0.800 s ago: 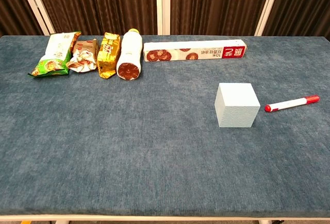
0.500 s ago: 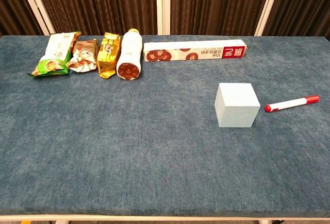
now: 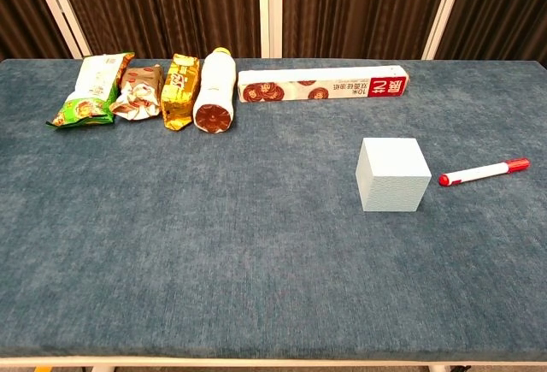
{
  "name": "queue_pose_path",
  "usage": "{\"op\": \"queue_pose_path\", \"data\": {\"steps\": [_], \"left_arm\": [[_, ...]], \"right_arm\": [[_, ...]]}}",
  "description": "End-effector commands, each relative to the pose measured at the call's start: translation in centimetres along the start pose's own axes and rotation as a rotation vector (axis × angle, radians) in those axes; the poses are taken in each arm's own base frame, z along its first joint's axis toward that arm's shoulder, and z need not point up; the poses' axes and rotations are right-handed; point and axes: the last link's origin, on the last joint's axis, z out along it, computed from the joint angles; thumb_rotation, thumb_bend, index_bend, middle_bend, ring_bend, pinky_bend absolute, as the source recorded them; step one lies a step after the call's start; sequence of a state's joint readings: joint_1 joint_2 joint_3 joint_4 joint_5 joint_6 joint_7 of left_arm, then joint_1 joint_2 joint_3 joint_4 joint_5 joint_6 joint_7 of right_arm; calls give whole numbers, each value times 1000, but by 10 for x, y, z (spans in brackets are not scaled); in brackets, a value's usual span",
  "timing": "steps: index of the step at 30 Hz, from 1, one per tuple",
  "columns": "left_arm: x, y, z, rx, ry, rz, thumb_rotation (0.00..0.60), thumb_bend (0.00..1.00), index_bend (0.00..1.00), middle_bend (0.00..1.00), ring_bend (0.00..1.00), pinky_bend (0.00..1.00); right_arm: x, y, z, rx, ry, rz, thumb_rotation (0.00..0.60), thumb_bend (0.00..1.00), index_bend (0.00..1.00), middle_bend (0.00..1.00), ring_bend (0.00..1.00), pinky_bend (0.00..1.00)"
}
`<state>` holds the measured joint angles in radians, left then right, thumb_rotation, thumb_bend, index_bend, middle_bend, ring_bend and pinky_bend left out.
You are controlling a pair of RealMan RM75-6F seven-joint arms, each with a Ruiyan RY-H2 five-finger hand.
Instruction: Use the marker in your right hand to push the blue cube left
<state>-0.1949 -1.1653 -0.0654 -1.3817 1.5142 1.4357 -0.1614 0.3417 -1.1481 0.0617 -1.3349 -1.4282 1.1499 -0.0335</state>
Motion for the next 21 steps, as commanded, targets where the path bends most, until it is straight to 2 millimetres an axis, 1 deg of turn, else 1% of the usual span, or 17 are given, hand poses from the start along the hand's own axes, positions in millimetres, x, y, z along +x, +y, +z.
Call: {"op": "queue_pose_path", "data": {"steps": [1, 2, 4, 7, 9, 12, 21], "left_arm": [[1, 0, -1, -1, 2, 0, 600, 41, 185, 107, 14, 102], [1, 0, -1, 0, 3, 0, 600, 41, 185, 107, 14, 101], [1, -1, -1, 3, 0, 0, 600, 41, 185, 107, 14, 101], [0, -3, 0, 7, -3, 4, 600, 41, 185, 107, 14, 101], [0, -5, 0, 8, -4, 6, 600, 41, 184, 107, 14, 101], [0, -6, 1, 9, -8, 6, 600, 41, 185, 106, 14, 101], [-4, -11, 2, 21, -19, 5, 600, 41, 185, 107, 14, 101]], "right_arm": [[1, -7, 39, 100, -70, -39, 600, 0, 411, 432, 706, 908], [-1, -8, 45, 114, -85, -61, 600, 0, 418, 433, 766, 955], [-8, -10, 55, 132, -129, -74, 600, 0, 431, 437, 827, 984], [-17, -17, 64, 151, -165, -72, 600, 0, 440, 439, 880, 999], [-23, -22, 67, 165, -178, -64, 600, 6, 444, 440, 894, 999], [-31, -31, 71, 187, -193, -62, 600, 42, 446, 437, 903, 999], [-41, -60, 85, 247, -201, -60, 600, 81, 464, 441, 902, 999]]}}
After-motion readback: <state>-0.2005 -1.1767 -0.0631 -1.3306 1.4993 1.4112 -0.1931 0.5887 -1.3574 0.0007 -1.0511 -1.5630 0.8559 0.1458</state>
